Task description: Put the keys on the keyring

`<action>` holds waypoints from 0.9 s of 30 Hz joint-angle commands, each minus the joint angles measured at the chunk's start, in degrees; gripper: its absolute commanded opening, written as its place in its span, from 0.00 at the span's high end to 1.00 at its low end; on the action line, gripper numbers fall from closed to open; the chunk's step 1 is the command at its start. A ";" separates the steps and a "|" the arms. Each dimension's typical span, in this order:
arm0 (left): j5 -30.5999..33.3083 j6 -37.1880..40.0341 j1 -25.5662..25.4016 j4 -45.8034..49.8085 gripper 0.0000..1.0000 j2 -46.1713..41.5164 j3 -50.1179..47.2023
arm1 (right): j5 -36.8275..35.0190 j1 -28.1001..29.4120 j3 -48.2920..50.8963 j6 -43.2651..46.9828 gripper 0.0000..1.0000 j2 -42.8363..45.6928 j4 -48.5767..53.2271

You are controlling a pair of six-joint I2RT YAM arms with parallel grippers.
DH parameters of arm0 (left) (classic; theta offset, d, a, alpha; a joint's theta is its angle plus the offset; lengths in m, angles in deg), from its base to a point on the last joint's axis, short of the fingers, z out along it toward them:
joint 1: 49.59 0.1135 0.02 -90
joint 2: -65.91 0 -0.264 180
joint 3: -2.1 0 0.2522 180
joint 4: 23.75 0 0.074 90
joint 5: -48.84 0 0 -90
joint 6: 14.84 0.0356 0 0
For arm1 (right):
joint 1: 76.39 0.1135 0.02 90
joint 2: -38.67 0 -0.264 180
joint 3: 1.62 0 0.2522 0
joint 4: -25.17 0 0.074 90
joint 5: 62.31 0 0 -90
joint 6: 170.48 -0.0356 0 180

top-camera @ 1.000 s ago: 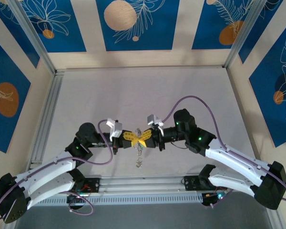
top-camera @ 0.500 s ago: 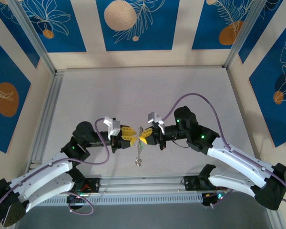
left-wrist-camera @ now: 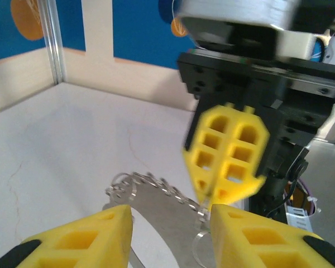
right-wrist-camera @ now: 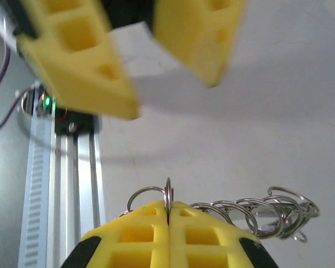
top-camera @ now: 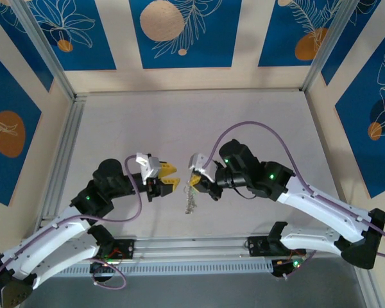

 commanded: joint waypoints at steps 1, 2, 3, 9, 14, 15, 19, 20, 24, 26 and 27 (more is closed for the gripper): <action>-0.05 1.74 -0.63 2.95 0.62 0.03 2.78 | -3.31 1.69 -3.51 7.59 1.00 0.46 4.33; -0.83 1.83 -0.72 2.94 0.65 0.03 2.84 | -2.98 1.67 -4.01 8.33 1.00 0.25 4.53; -1.76 1.69 -0.93 2.76 0.67 0.05 2.83 | -2.45 1.66 -4.56 9.19 1.00 -0.07 5.03; -7.13 -0.47 -1.45 0.85 0.66 1.17 2.31 | -1.94 1.34 -11.38 13.75 1.00 -5.55 9.33; -5.90 0.43 -2.20 1.25 0.66 1.45 2.18 | 0.08 2.36 -14.46 20.43 1.00 -8.91 13.32; -5.30 0.85 -2.22 1.45 0.66 1.53 2.28 | 0.16 2.37 -15.22 20.75 1.00 -9.54 14.06; -4.29 2.07 -2.36 1.18 0.67 2.45 2.11 | 0.51 2.20 -18.80 21.32 1.00 -12.77 17.60; -4.12 2.40 -2.31 1.49 0.67 2.95 2.22 | 0.69 2.19 -19.52 21.37 1.00 -13.44 18.32; -2.85 3.19 -2.68 2.49 0.68 4.14 2.48 | 1.30 1.42 -20.98 21.17 1.00 -14.93 19.49; -1.60 3.84 -3.19 2.98 0.68 3.77 2.22 | 1.60 0.55 -21.56 20.78 1.00 -15.50 20.02; -1.10 4.03 -3.40 3.17 0.68 3.70 2.14 | 1.66 0.23 -21.85 20.60 1.00 -15.62 20.31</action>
